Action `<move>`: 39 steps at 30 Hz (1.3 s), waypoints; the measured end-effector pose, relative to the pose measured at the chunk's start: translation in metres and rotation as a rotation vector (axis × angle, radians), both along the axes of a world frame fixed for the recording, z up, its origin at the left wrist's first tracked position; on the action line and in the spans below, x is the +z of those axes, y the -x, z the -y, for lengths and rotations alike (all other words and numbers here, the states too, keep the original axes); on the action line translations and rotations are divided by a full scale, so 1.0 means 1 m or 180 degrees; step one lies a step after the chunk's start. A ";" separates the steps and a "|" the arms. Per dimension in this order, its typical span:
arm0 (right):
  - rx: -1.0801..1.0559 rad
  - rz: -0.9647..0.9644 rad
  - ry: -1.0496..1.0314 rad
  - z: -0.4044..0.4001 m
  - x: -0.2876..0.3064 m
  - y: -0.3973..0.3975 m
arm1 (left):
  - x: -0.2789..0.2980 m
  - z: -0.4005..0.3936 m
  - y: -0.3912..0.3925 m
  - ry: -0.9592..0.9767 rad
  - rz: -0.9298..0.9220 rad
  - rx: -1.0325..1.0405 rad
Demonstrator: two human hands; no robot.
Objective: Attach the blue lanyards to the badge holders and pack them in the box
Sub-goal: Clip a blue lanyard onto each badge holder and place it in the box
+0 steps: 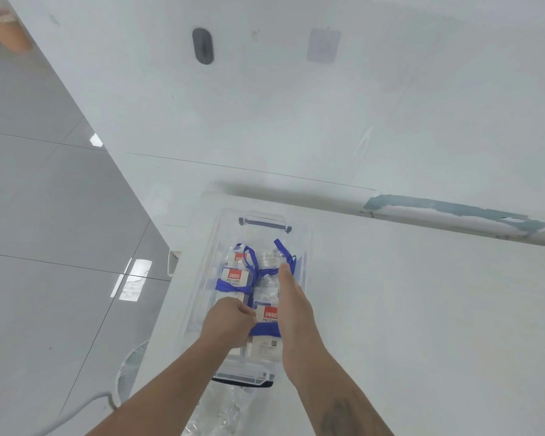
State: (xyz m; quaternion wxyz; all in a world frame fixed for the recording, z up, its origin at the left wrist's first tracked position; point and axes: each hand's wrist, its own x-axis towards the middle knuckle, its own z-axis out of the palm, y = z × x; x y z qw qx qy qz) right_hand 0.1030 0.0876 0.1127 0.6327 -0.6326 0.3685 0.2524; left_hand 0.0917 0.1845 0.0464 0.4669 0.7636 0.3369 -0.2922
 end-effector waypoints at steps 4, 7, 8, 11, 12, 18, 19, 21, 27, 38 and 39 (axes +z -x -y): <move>-0.0177 -0.0084 0.0172 -0.014 -0.026 0.007 | -0.013 0.000 0.000 0.0037 -0.0174 0.0000; -0.0214 -0.0163 0.0256 -0.020 -0.038 0.011 | -0.018 -0.006 -0.001 -0.0042 -0.0291 0.0002; -0.0248 -0.0224 0.0254 -0.021 -0.038 0.011 | -0.019 -0.008 -0.001 -0.0017 -0.0312 0.0041; -0.0294 -0.0405 0.0182 -0.017 -0.032 0.010 | -0.018 -0.009 -0.002 0.0016 -0.0377 0.0064; -0.0277 -0.0428 0.0165 -0.015 -0.029 0.008 | -0.019 -0.009 -0.003 0.0001 -0.0397 0.0053; -0.0171 -0.0493 0.0140 -0.012 -0.019 0.005 | -0.016 -0.008 -0.004 0.0037 -0.0541 0.0151; -0.0167 -0.0501 0.0129 -0.011 -0.017 0.006 | -0.014 -0.008 -0.005 0.0045 -0.0555 0.0207; -0.0172 -0.0507 0.0105 -0.010 -0.016 0.009 | -0.011 -0.007 -0.005 0.0169 -0.0581 0.0414; -0.0191 -0.0422 -0.0147 0.007 0.009 0.018 | 0.006 -0.006 -0.004 0.0600 -0.0423 0.0552; 0.0083 0.0937 -0.0080 0.052 0.067 0.048 | 0.081 -0.007 0.004 -0.0340 0.0999 -0.0398; 0.0051 0.1113 0.0027 0.057 0.068 0.049 | 0.084 -0.007 0.008 -0.0462 0.1289 -0.0443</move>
